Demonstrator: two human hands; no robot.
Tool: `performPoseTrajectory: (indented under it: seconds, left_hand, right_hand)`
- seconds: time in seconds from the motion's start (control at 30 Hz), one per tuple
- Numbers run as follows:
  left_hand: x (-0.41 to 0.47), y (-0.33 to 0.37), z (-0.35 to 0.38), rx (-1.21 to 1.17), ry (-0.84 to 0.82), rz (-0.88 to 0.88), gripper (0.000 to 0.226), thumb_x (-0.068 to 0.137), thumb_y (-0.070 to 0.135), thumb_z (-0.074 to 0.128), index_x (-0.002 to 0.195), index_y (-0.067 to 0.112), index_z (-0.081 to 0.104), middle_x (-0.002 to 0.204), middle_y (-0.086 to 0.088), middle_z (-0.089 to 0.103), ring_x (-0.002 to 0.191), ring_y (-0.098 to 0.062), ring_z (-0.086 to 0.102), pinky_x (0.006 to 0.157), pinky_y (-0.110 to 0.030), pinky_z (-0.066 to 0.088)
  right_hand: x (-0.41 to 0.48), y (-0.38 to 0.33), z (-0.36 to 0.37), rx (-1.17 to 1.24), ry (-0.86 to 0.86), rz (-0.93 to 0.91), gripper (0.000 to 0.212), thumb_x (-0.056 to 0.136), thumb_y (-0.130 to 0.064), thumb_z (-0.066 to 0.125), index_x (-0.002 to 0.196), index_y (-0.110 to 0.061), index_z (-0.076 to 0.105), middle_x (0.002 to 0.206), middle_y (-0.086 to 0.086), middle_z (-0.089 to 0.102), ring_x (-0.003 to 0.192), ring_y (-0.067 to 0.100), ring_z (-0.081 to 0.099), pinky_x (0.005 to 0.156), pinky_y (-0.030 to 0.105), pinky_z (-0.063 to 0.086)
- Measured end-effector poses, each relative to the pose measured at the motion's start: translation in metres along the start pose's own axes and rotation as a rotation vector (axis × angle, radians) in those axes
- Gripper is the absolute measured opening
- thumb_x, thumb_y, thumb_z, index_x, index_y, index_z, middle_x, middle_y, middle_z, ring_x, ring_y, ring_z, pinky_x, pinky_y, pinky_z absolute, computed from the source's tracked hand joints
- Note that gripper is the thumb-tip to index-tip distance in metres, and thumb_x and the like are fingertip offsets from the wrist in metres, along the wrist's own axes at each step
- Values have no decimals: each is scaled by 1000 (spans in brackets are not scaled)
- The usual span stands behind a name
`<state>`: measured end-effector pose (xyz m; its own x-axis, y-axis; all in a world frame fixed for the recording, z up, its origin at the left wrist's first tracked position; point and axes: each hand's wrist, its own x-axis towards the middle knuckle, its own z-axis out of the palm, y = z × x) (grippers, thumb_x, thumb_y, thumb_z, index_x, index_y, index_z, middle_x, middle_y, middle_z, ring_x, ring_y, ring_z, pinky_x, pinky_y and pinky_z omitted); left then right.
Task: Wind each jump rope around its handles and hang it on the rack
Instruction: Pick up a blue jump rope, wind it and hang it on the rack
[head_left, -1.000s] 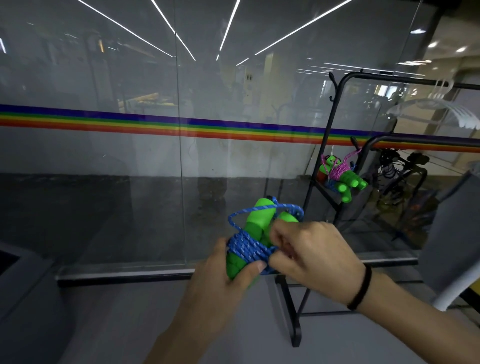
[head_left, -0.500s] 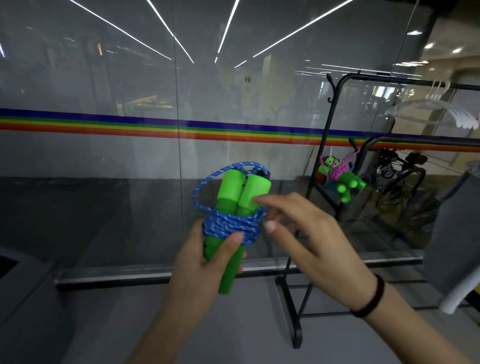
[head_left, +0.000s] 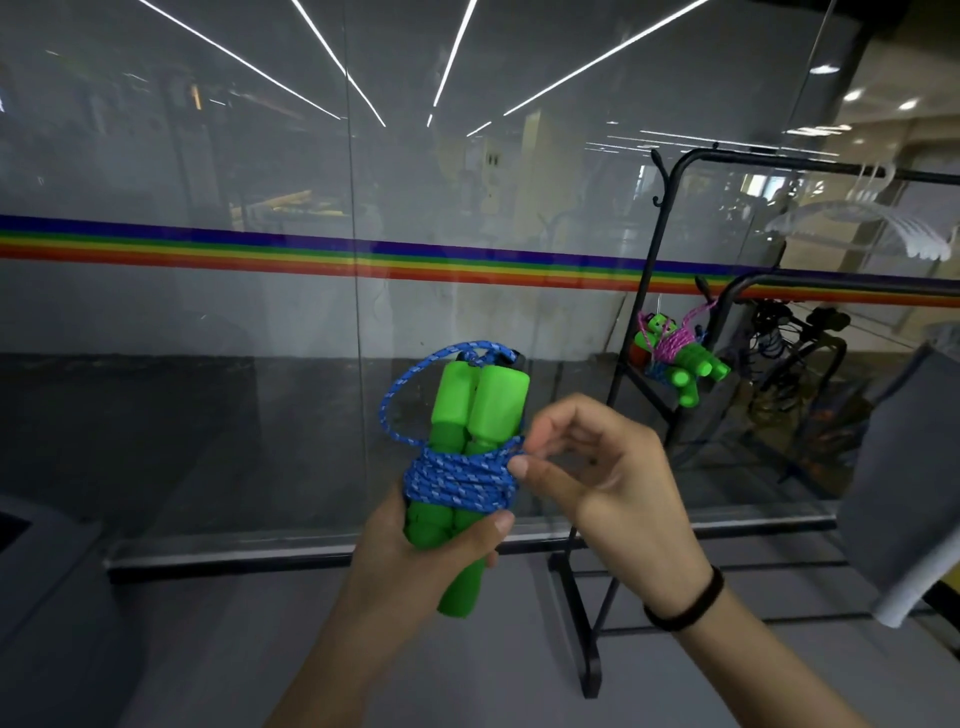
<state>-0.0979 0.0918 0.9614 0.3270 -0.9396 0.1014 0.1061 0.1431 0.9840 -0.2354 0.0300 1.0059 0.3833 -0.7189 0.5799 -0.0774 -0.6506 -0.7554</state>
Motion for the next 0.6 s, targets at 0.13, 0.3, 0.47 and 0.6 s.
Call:
performPoseTrajectory:
  seconds: [0.13, 0.3, 0.47, 0.6]
  left_hand:
    - [-2, -6, -3, 14, 34, 20, 40, 64, 5, 82, 95, 22, 62, 71, -2, 73, 58, -16, 66, 53, -20, 53]
    - [-3, -7, -6, -93, -7, -117, 34, 59, 12, 78, 90, 13, 65, 67, -6, 71, 56, -16, 65, 54, -26, 52]
    - [1, -12, -3, -252, -50, -222, 36, 55, 17, 79, 86, 6, 67, 70, -10, 69, 56, -19, 61, 58, -28, 49]
    - [-2, -20, -7, -425, -137, -355, 41, 56, 14, 86, 89, 1, 67, 76, -14, 67, 56, -19, 62, 50, -26, 52]
  right_hand:
    - [-4, 4, 13, 9, 10, 129, 25, 65, -17, 81, 80, -16, 61, 67, -1, 66, 64, 8, 61, 67, 31, 55]
    - [-6, 13, 21, 94, 35, 159, 17, 74, -9, 73, 67, -21, 63, 67, 0, 66, 65, 11, 61, 65, 28, 53]
    - [0, 21, 17, 325, 95, 213, 17, 82, 6, 60, 71, -7, 55, 62, -1, 61, 57, 4, 58, 56, 16, 49]
    - [4, 36, 4, 361, 127, 303, 20, 82, 9, 56, 70, -7, 52, 54, -2, 56, 47, 5, 53, 58, 26, 52]
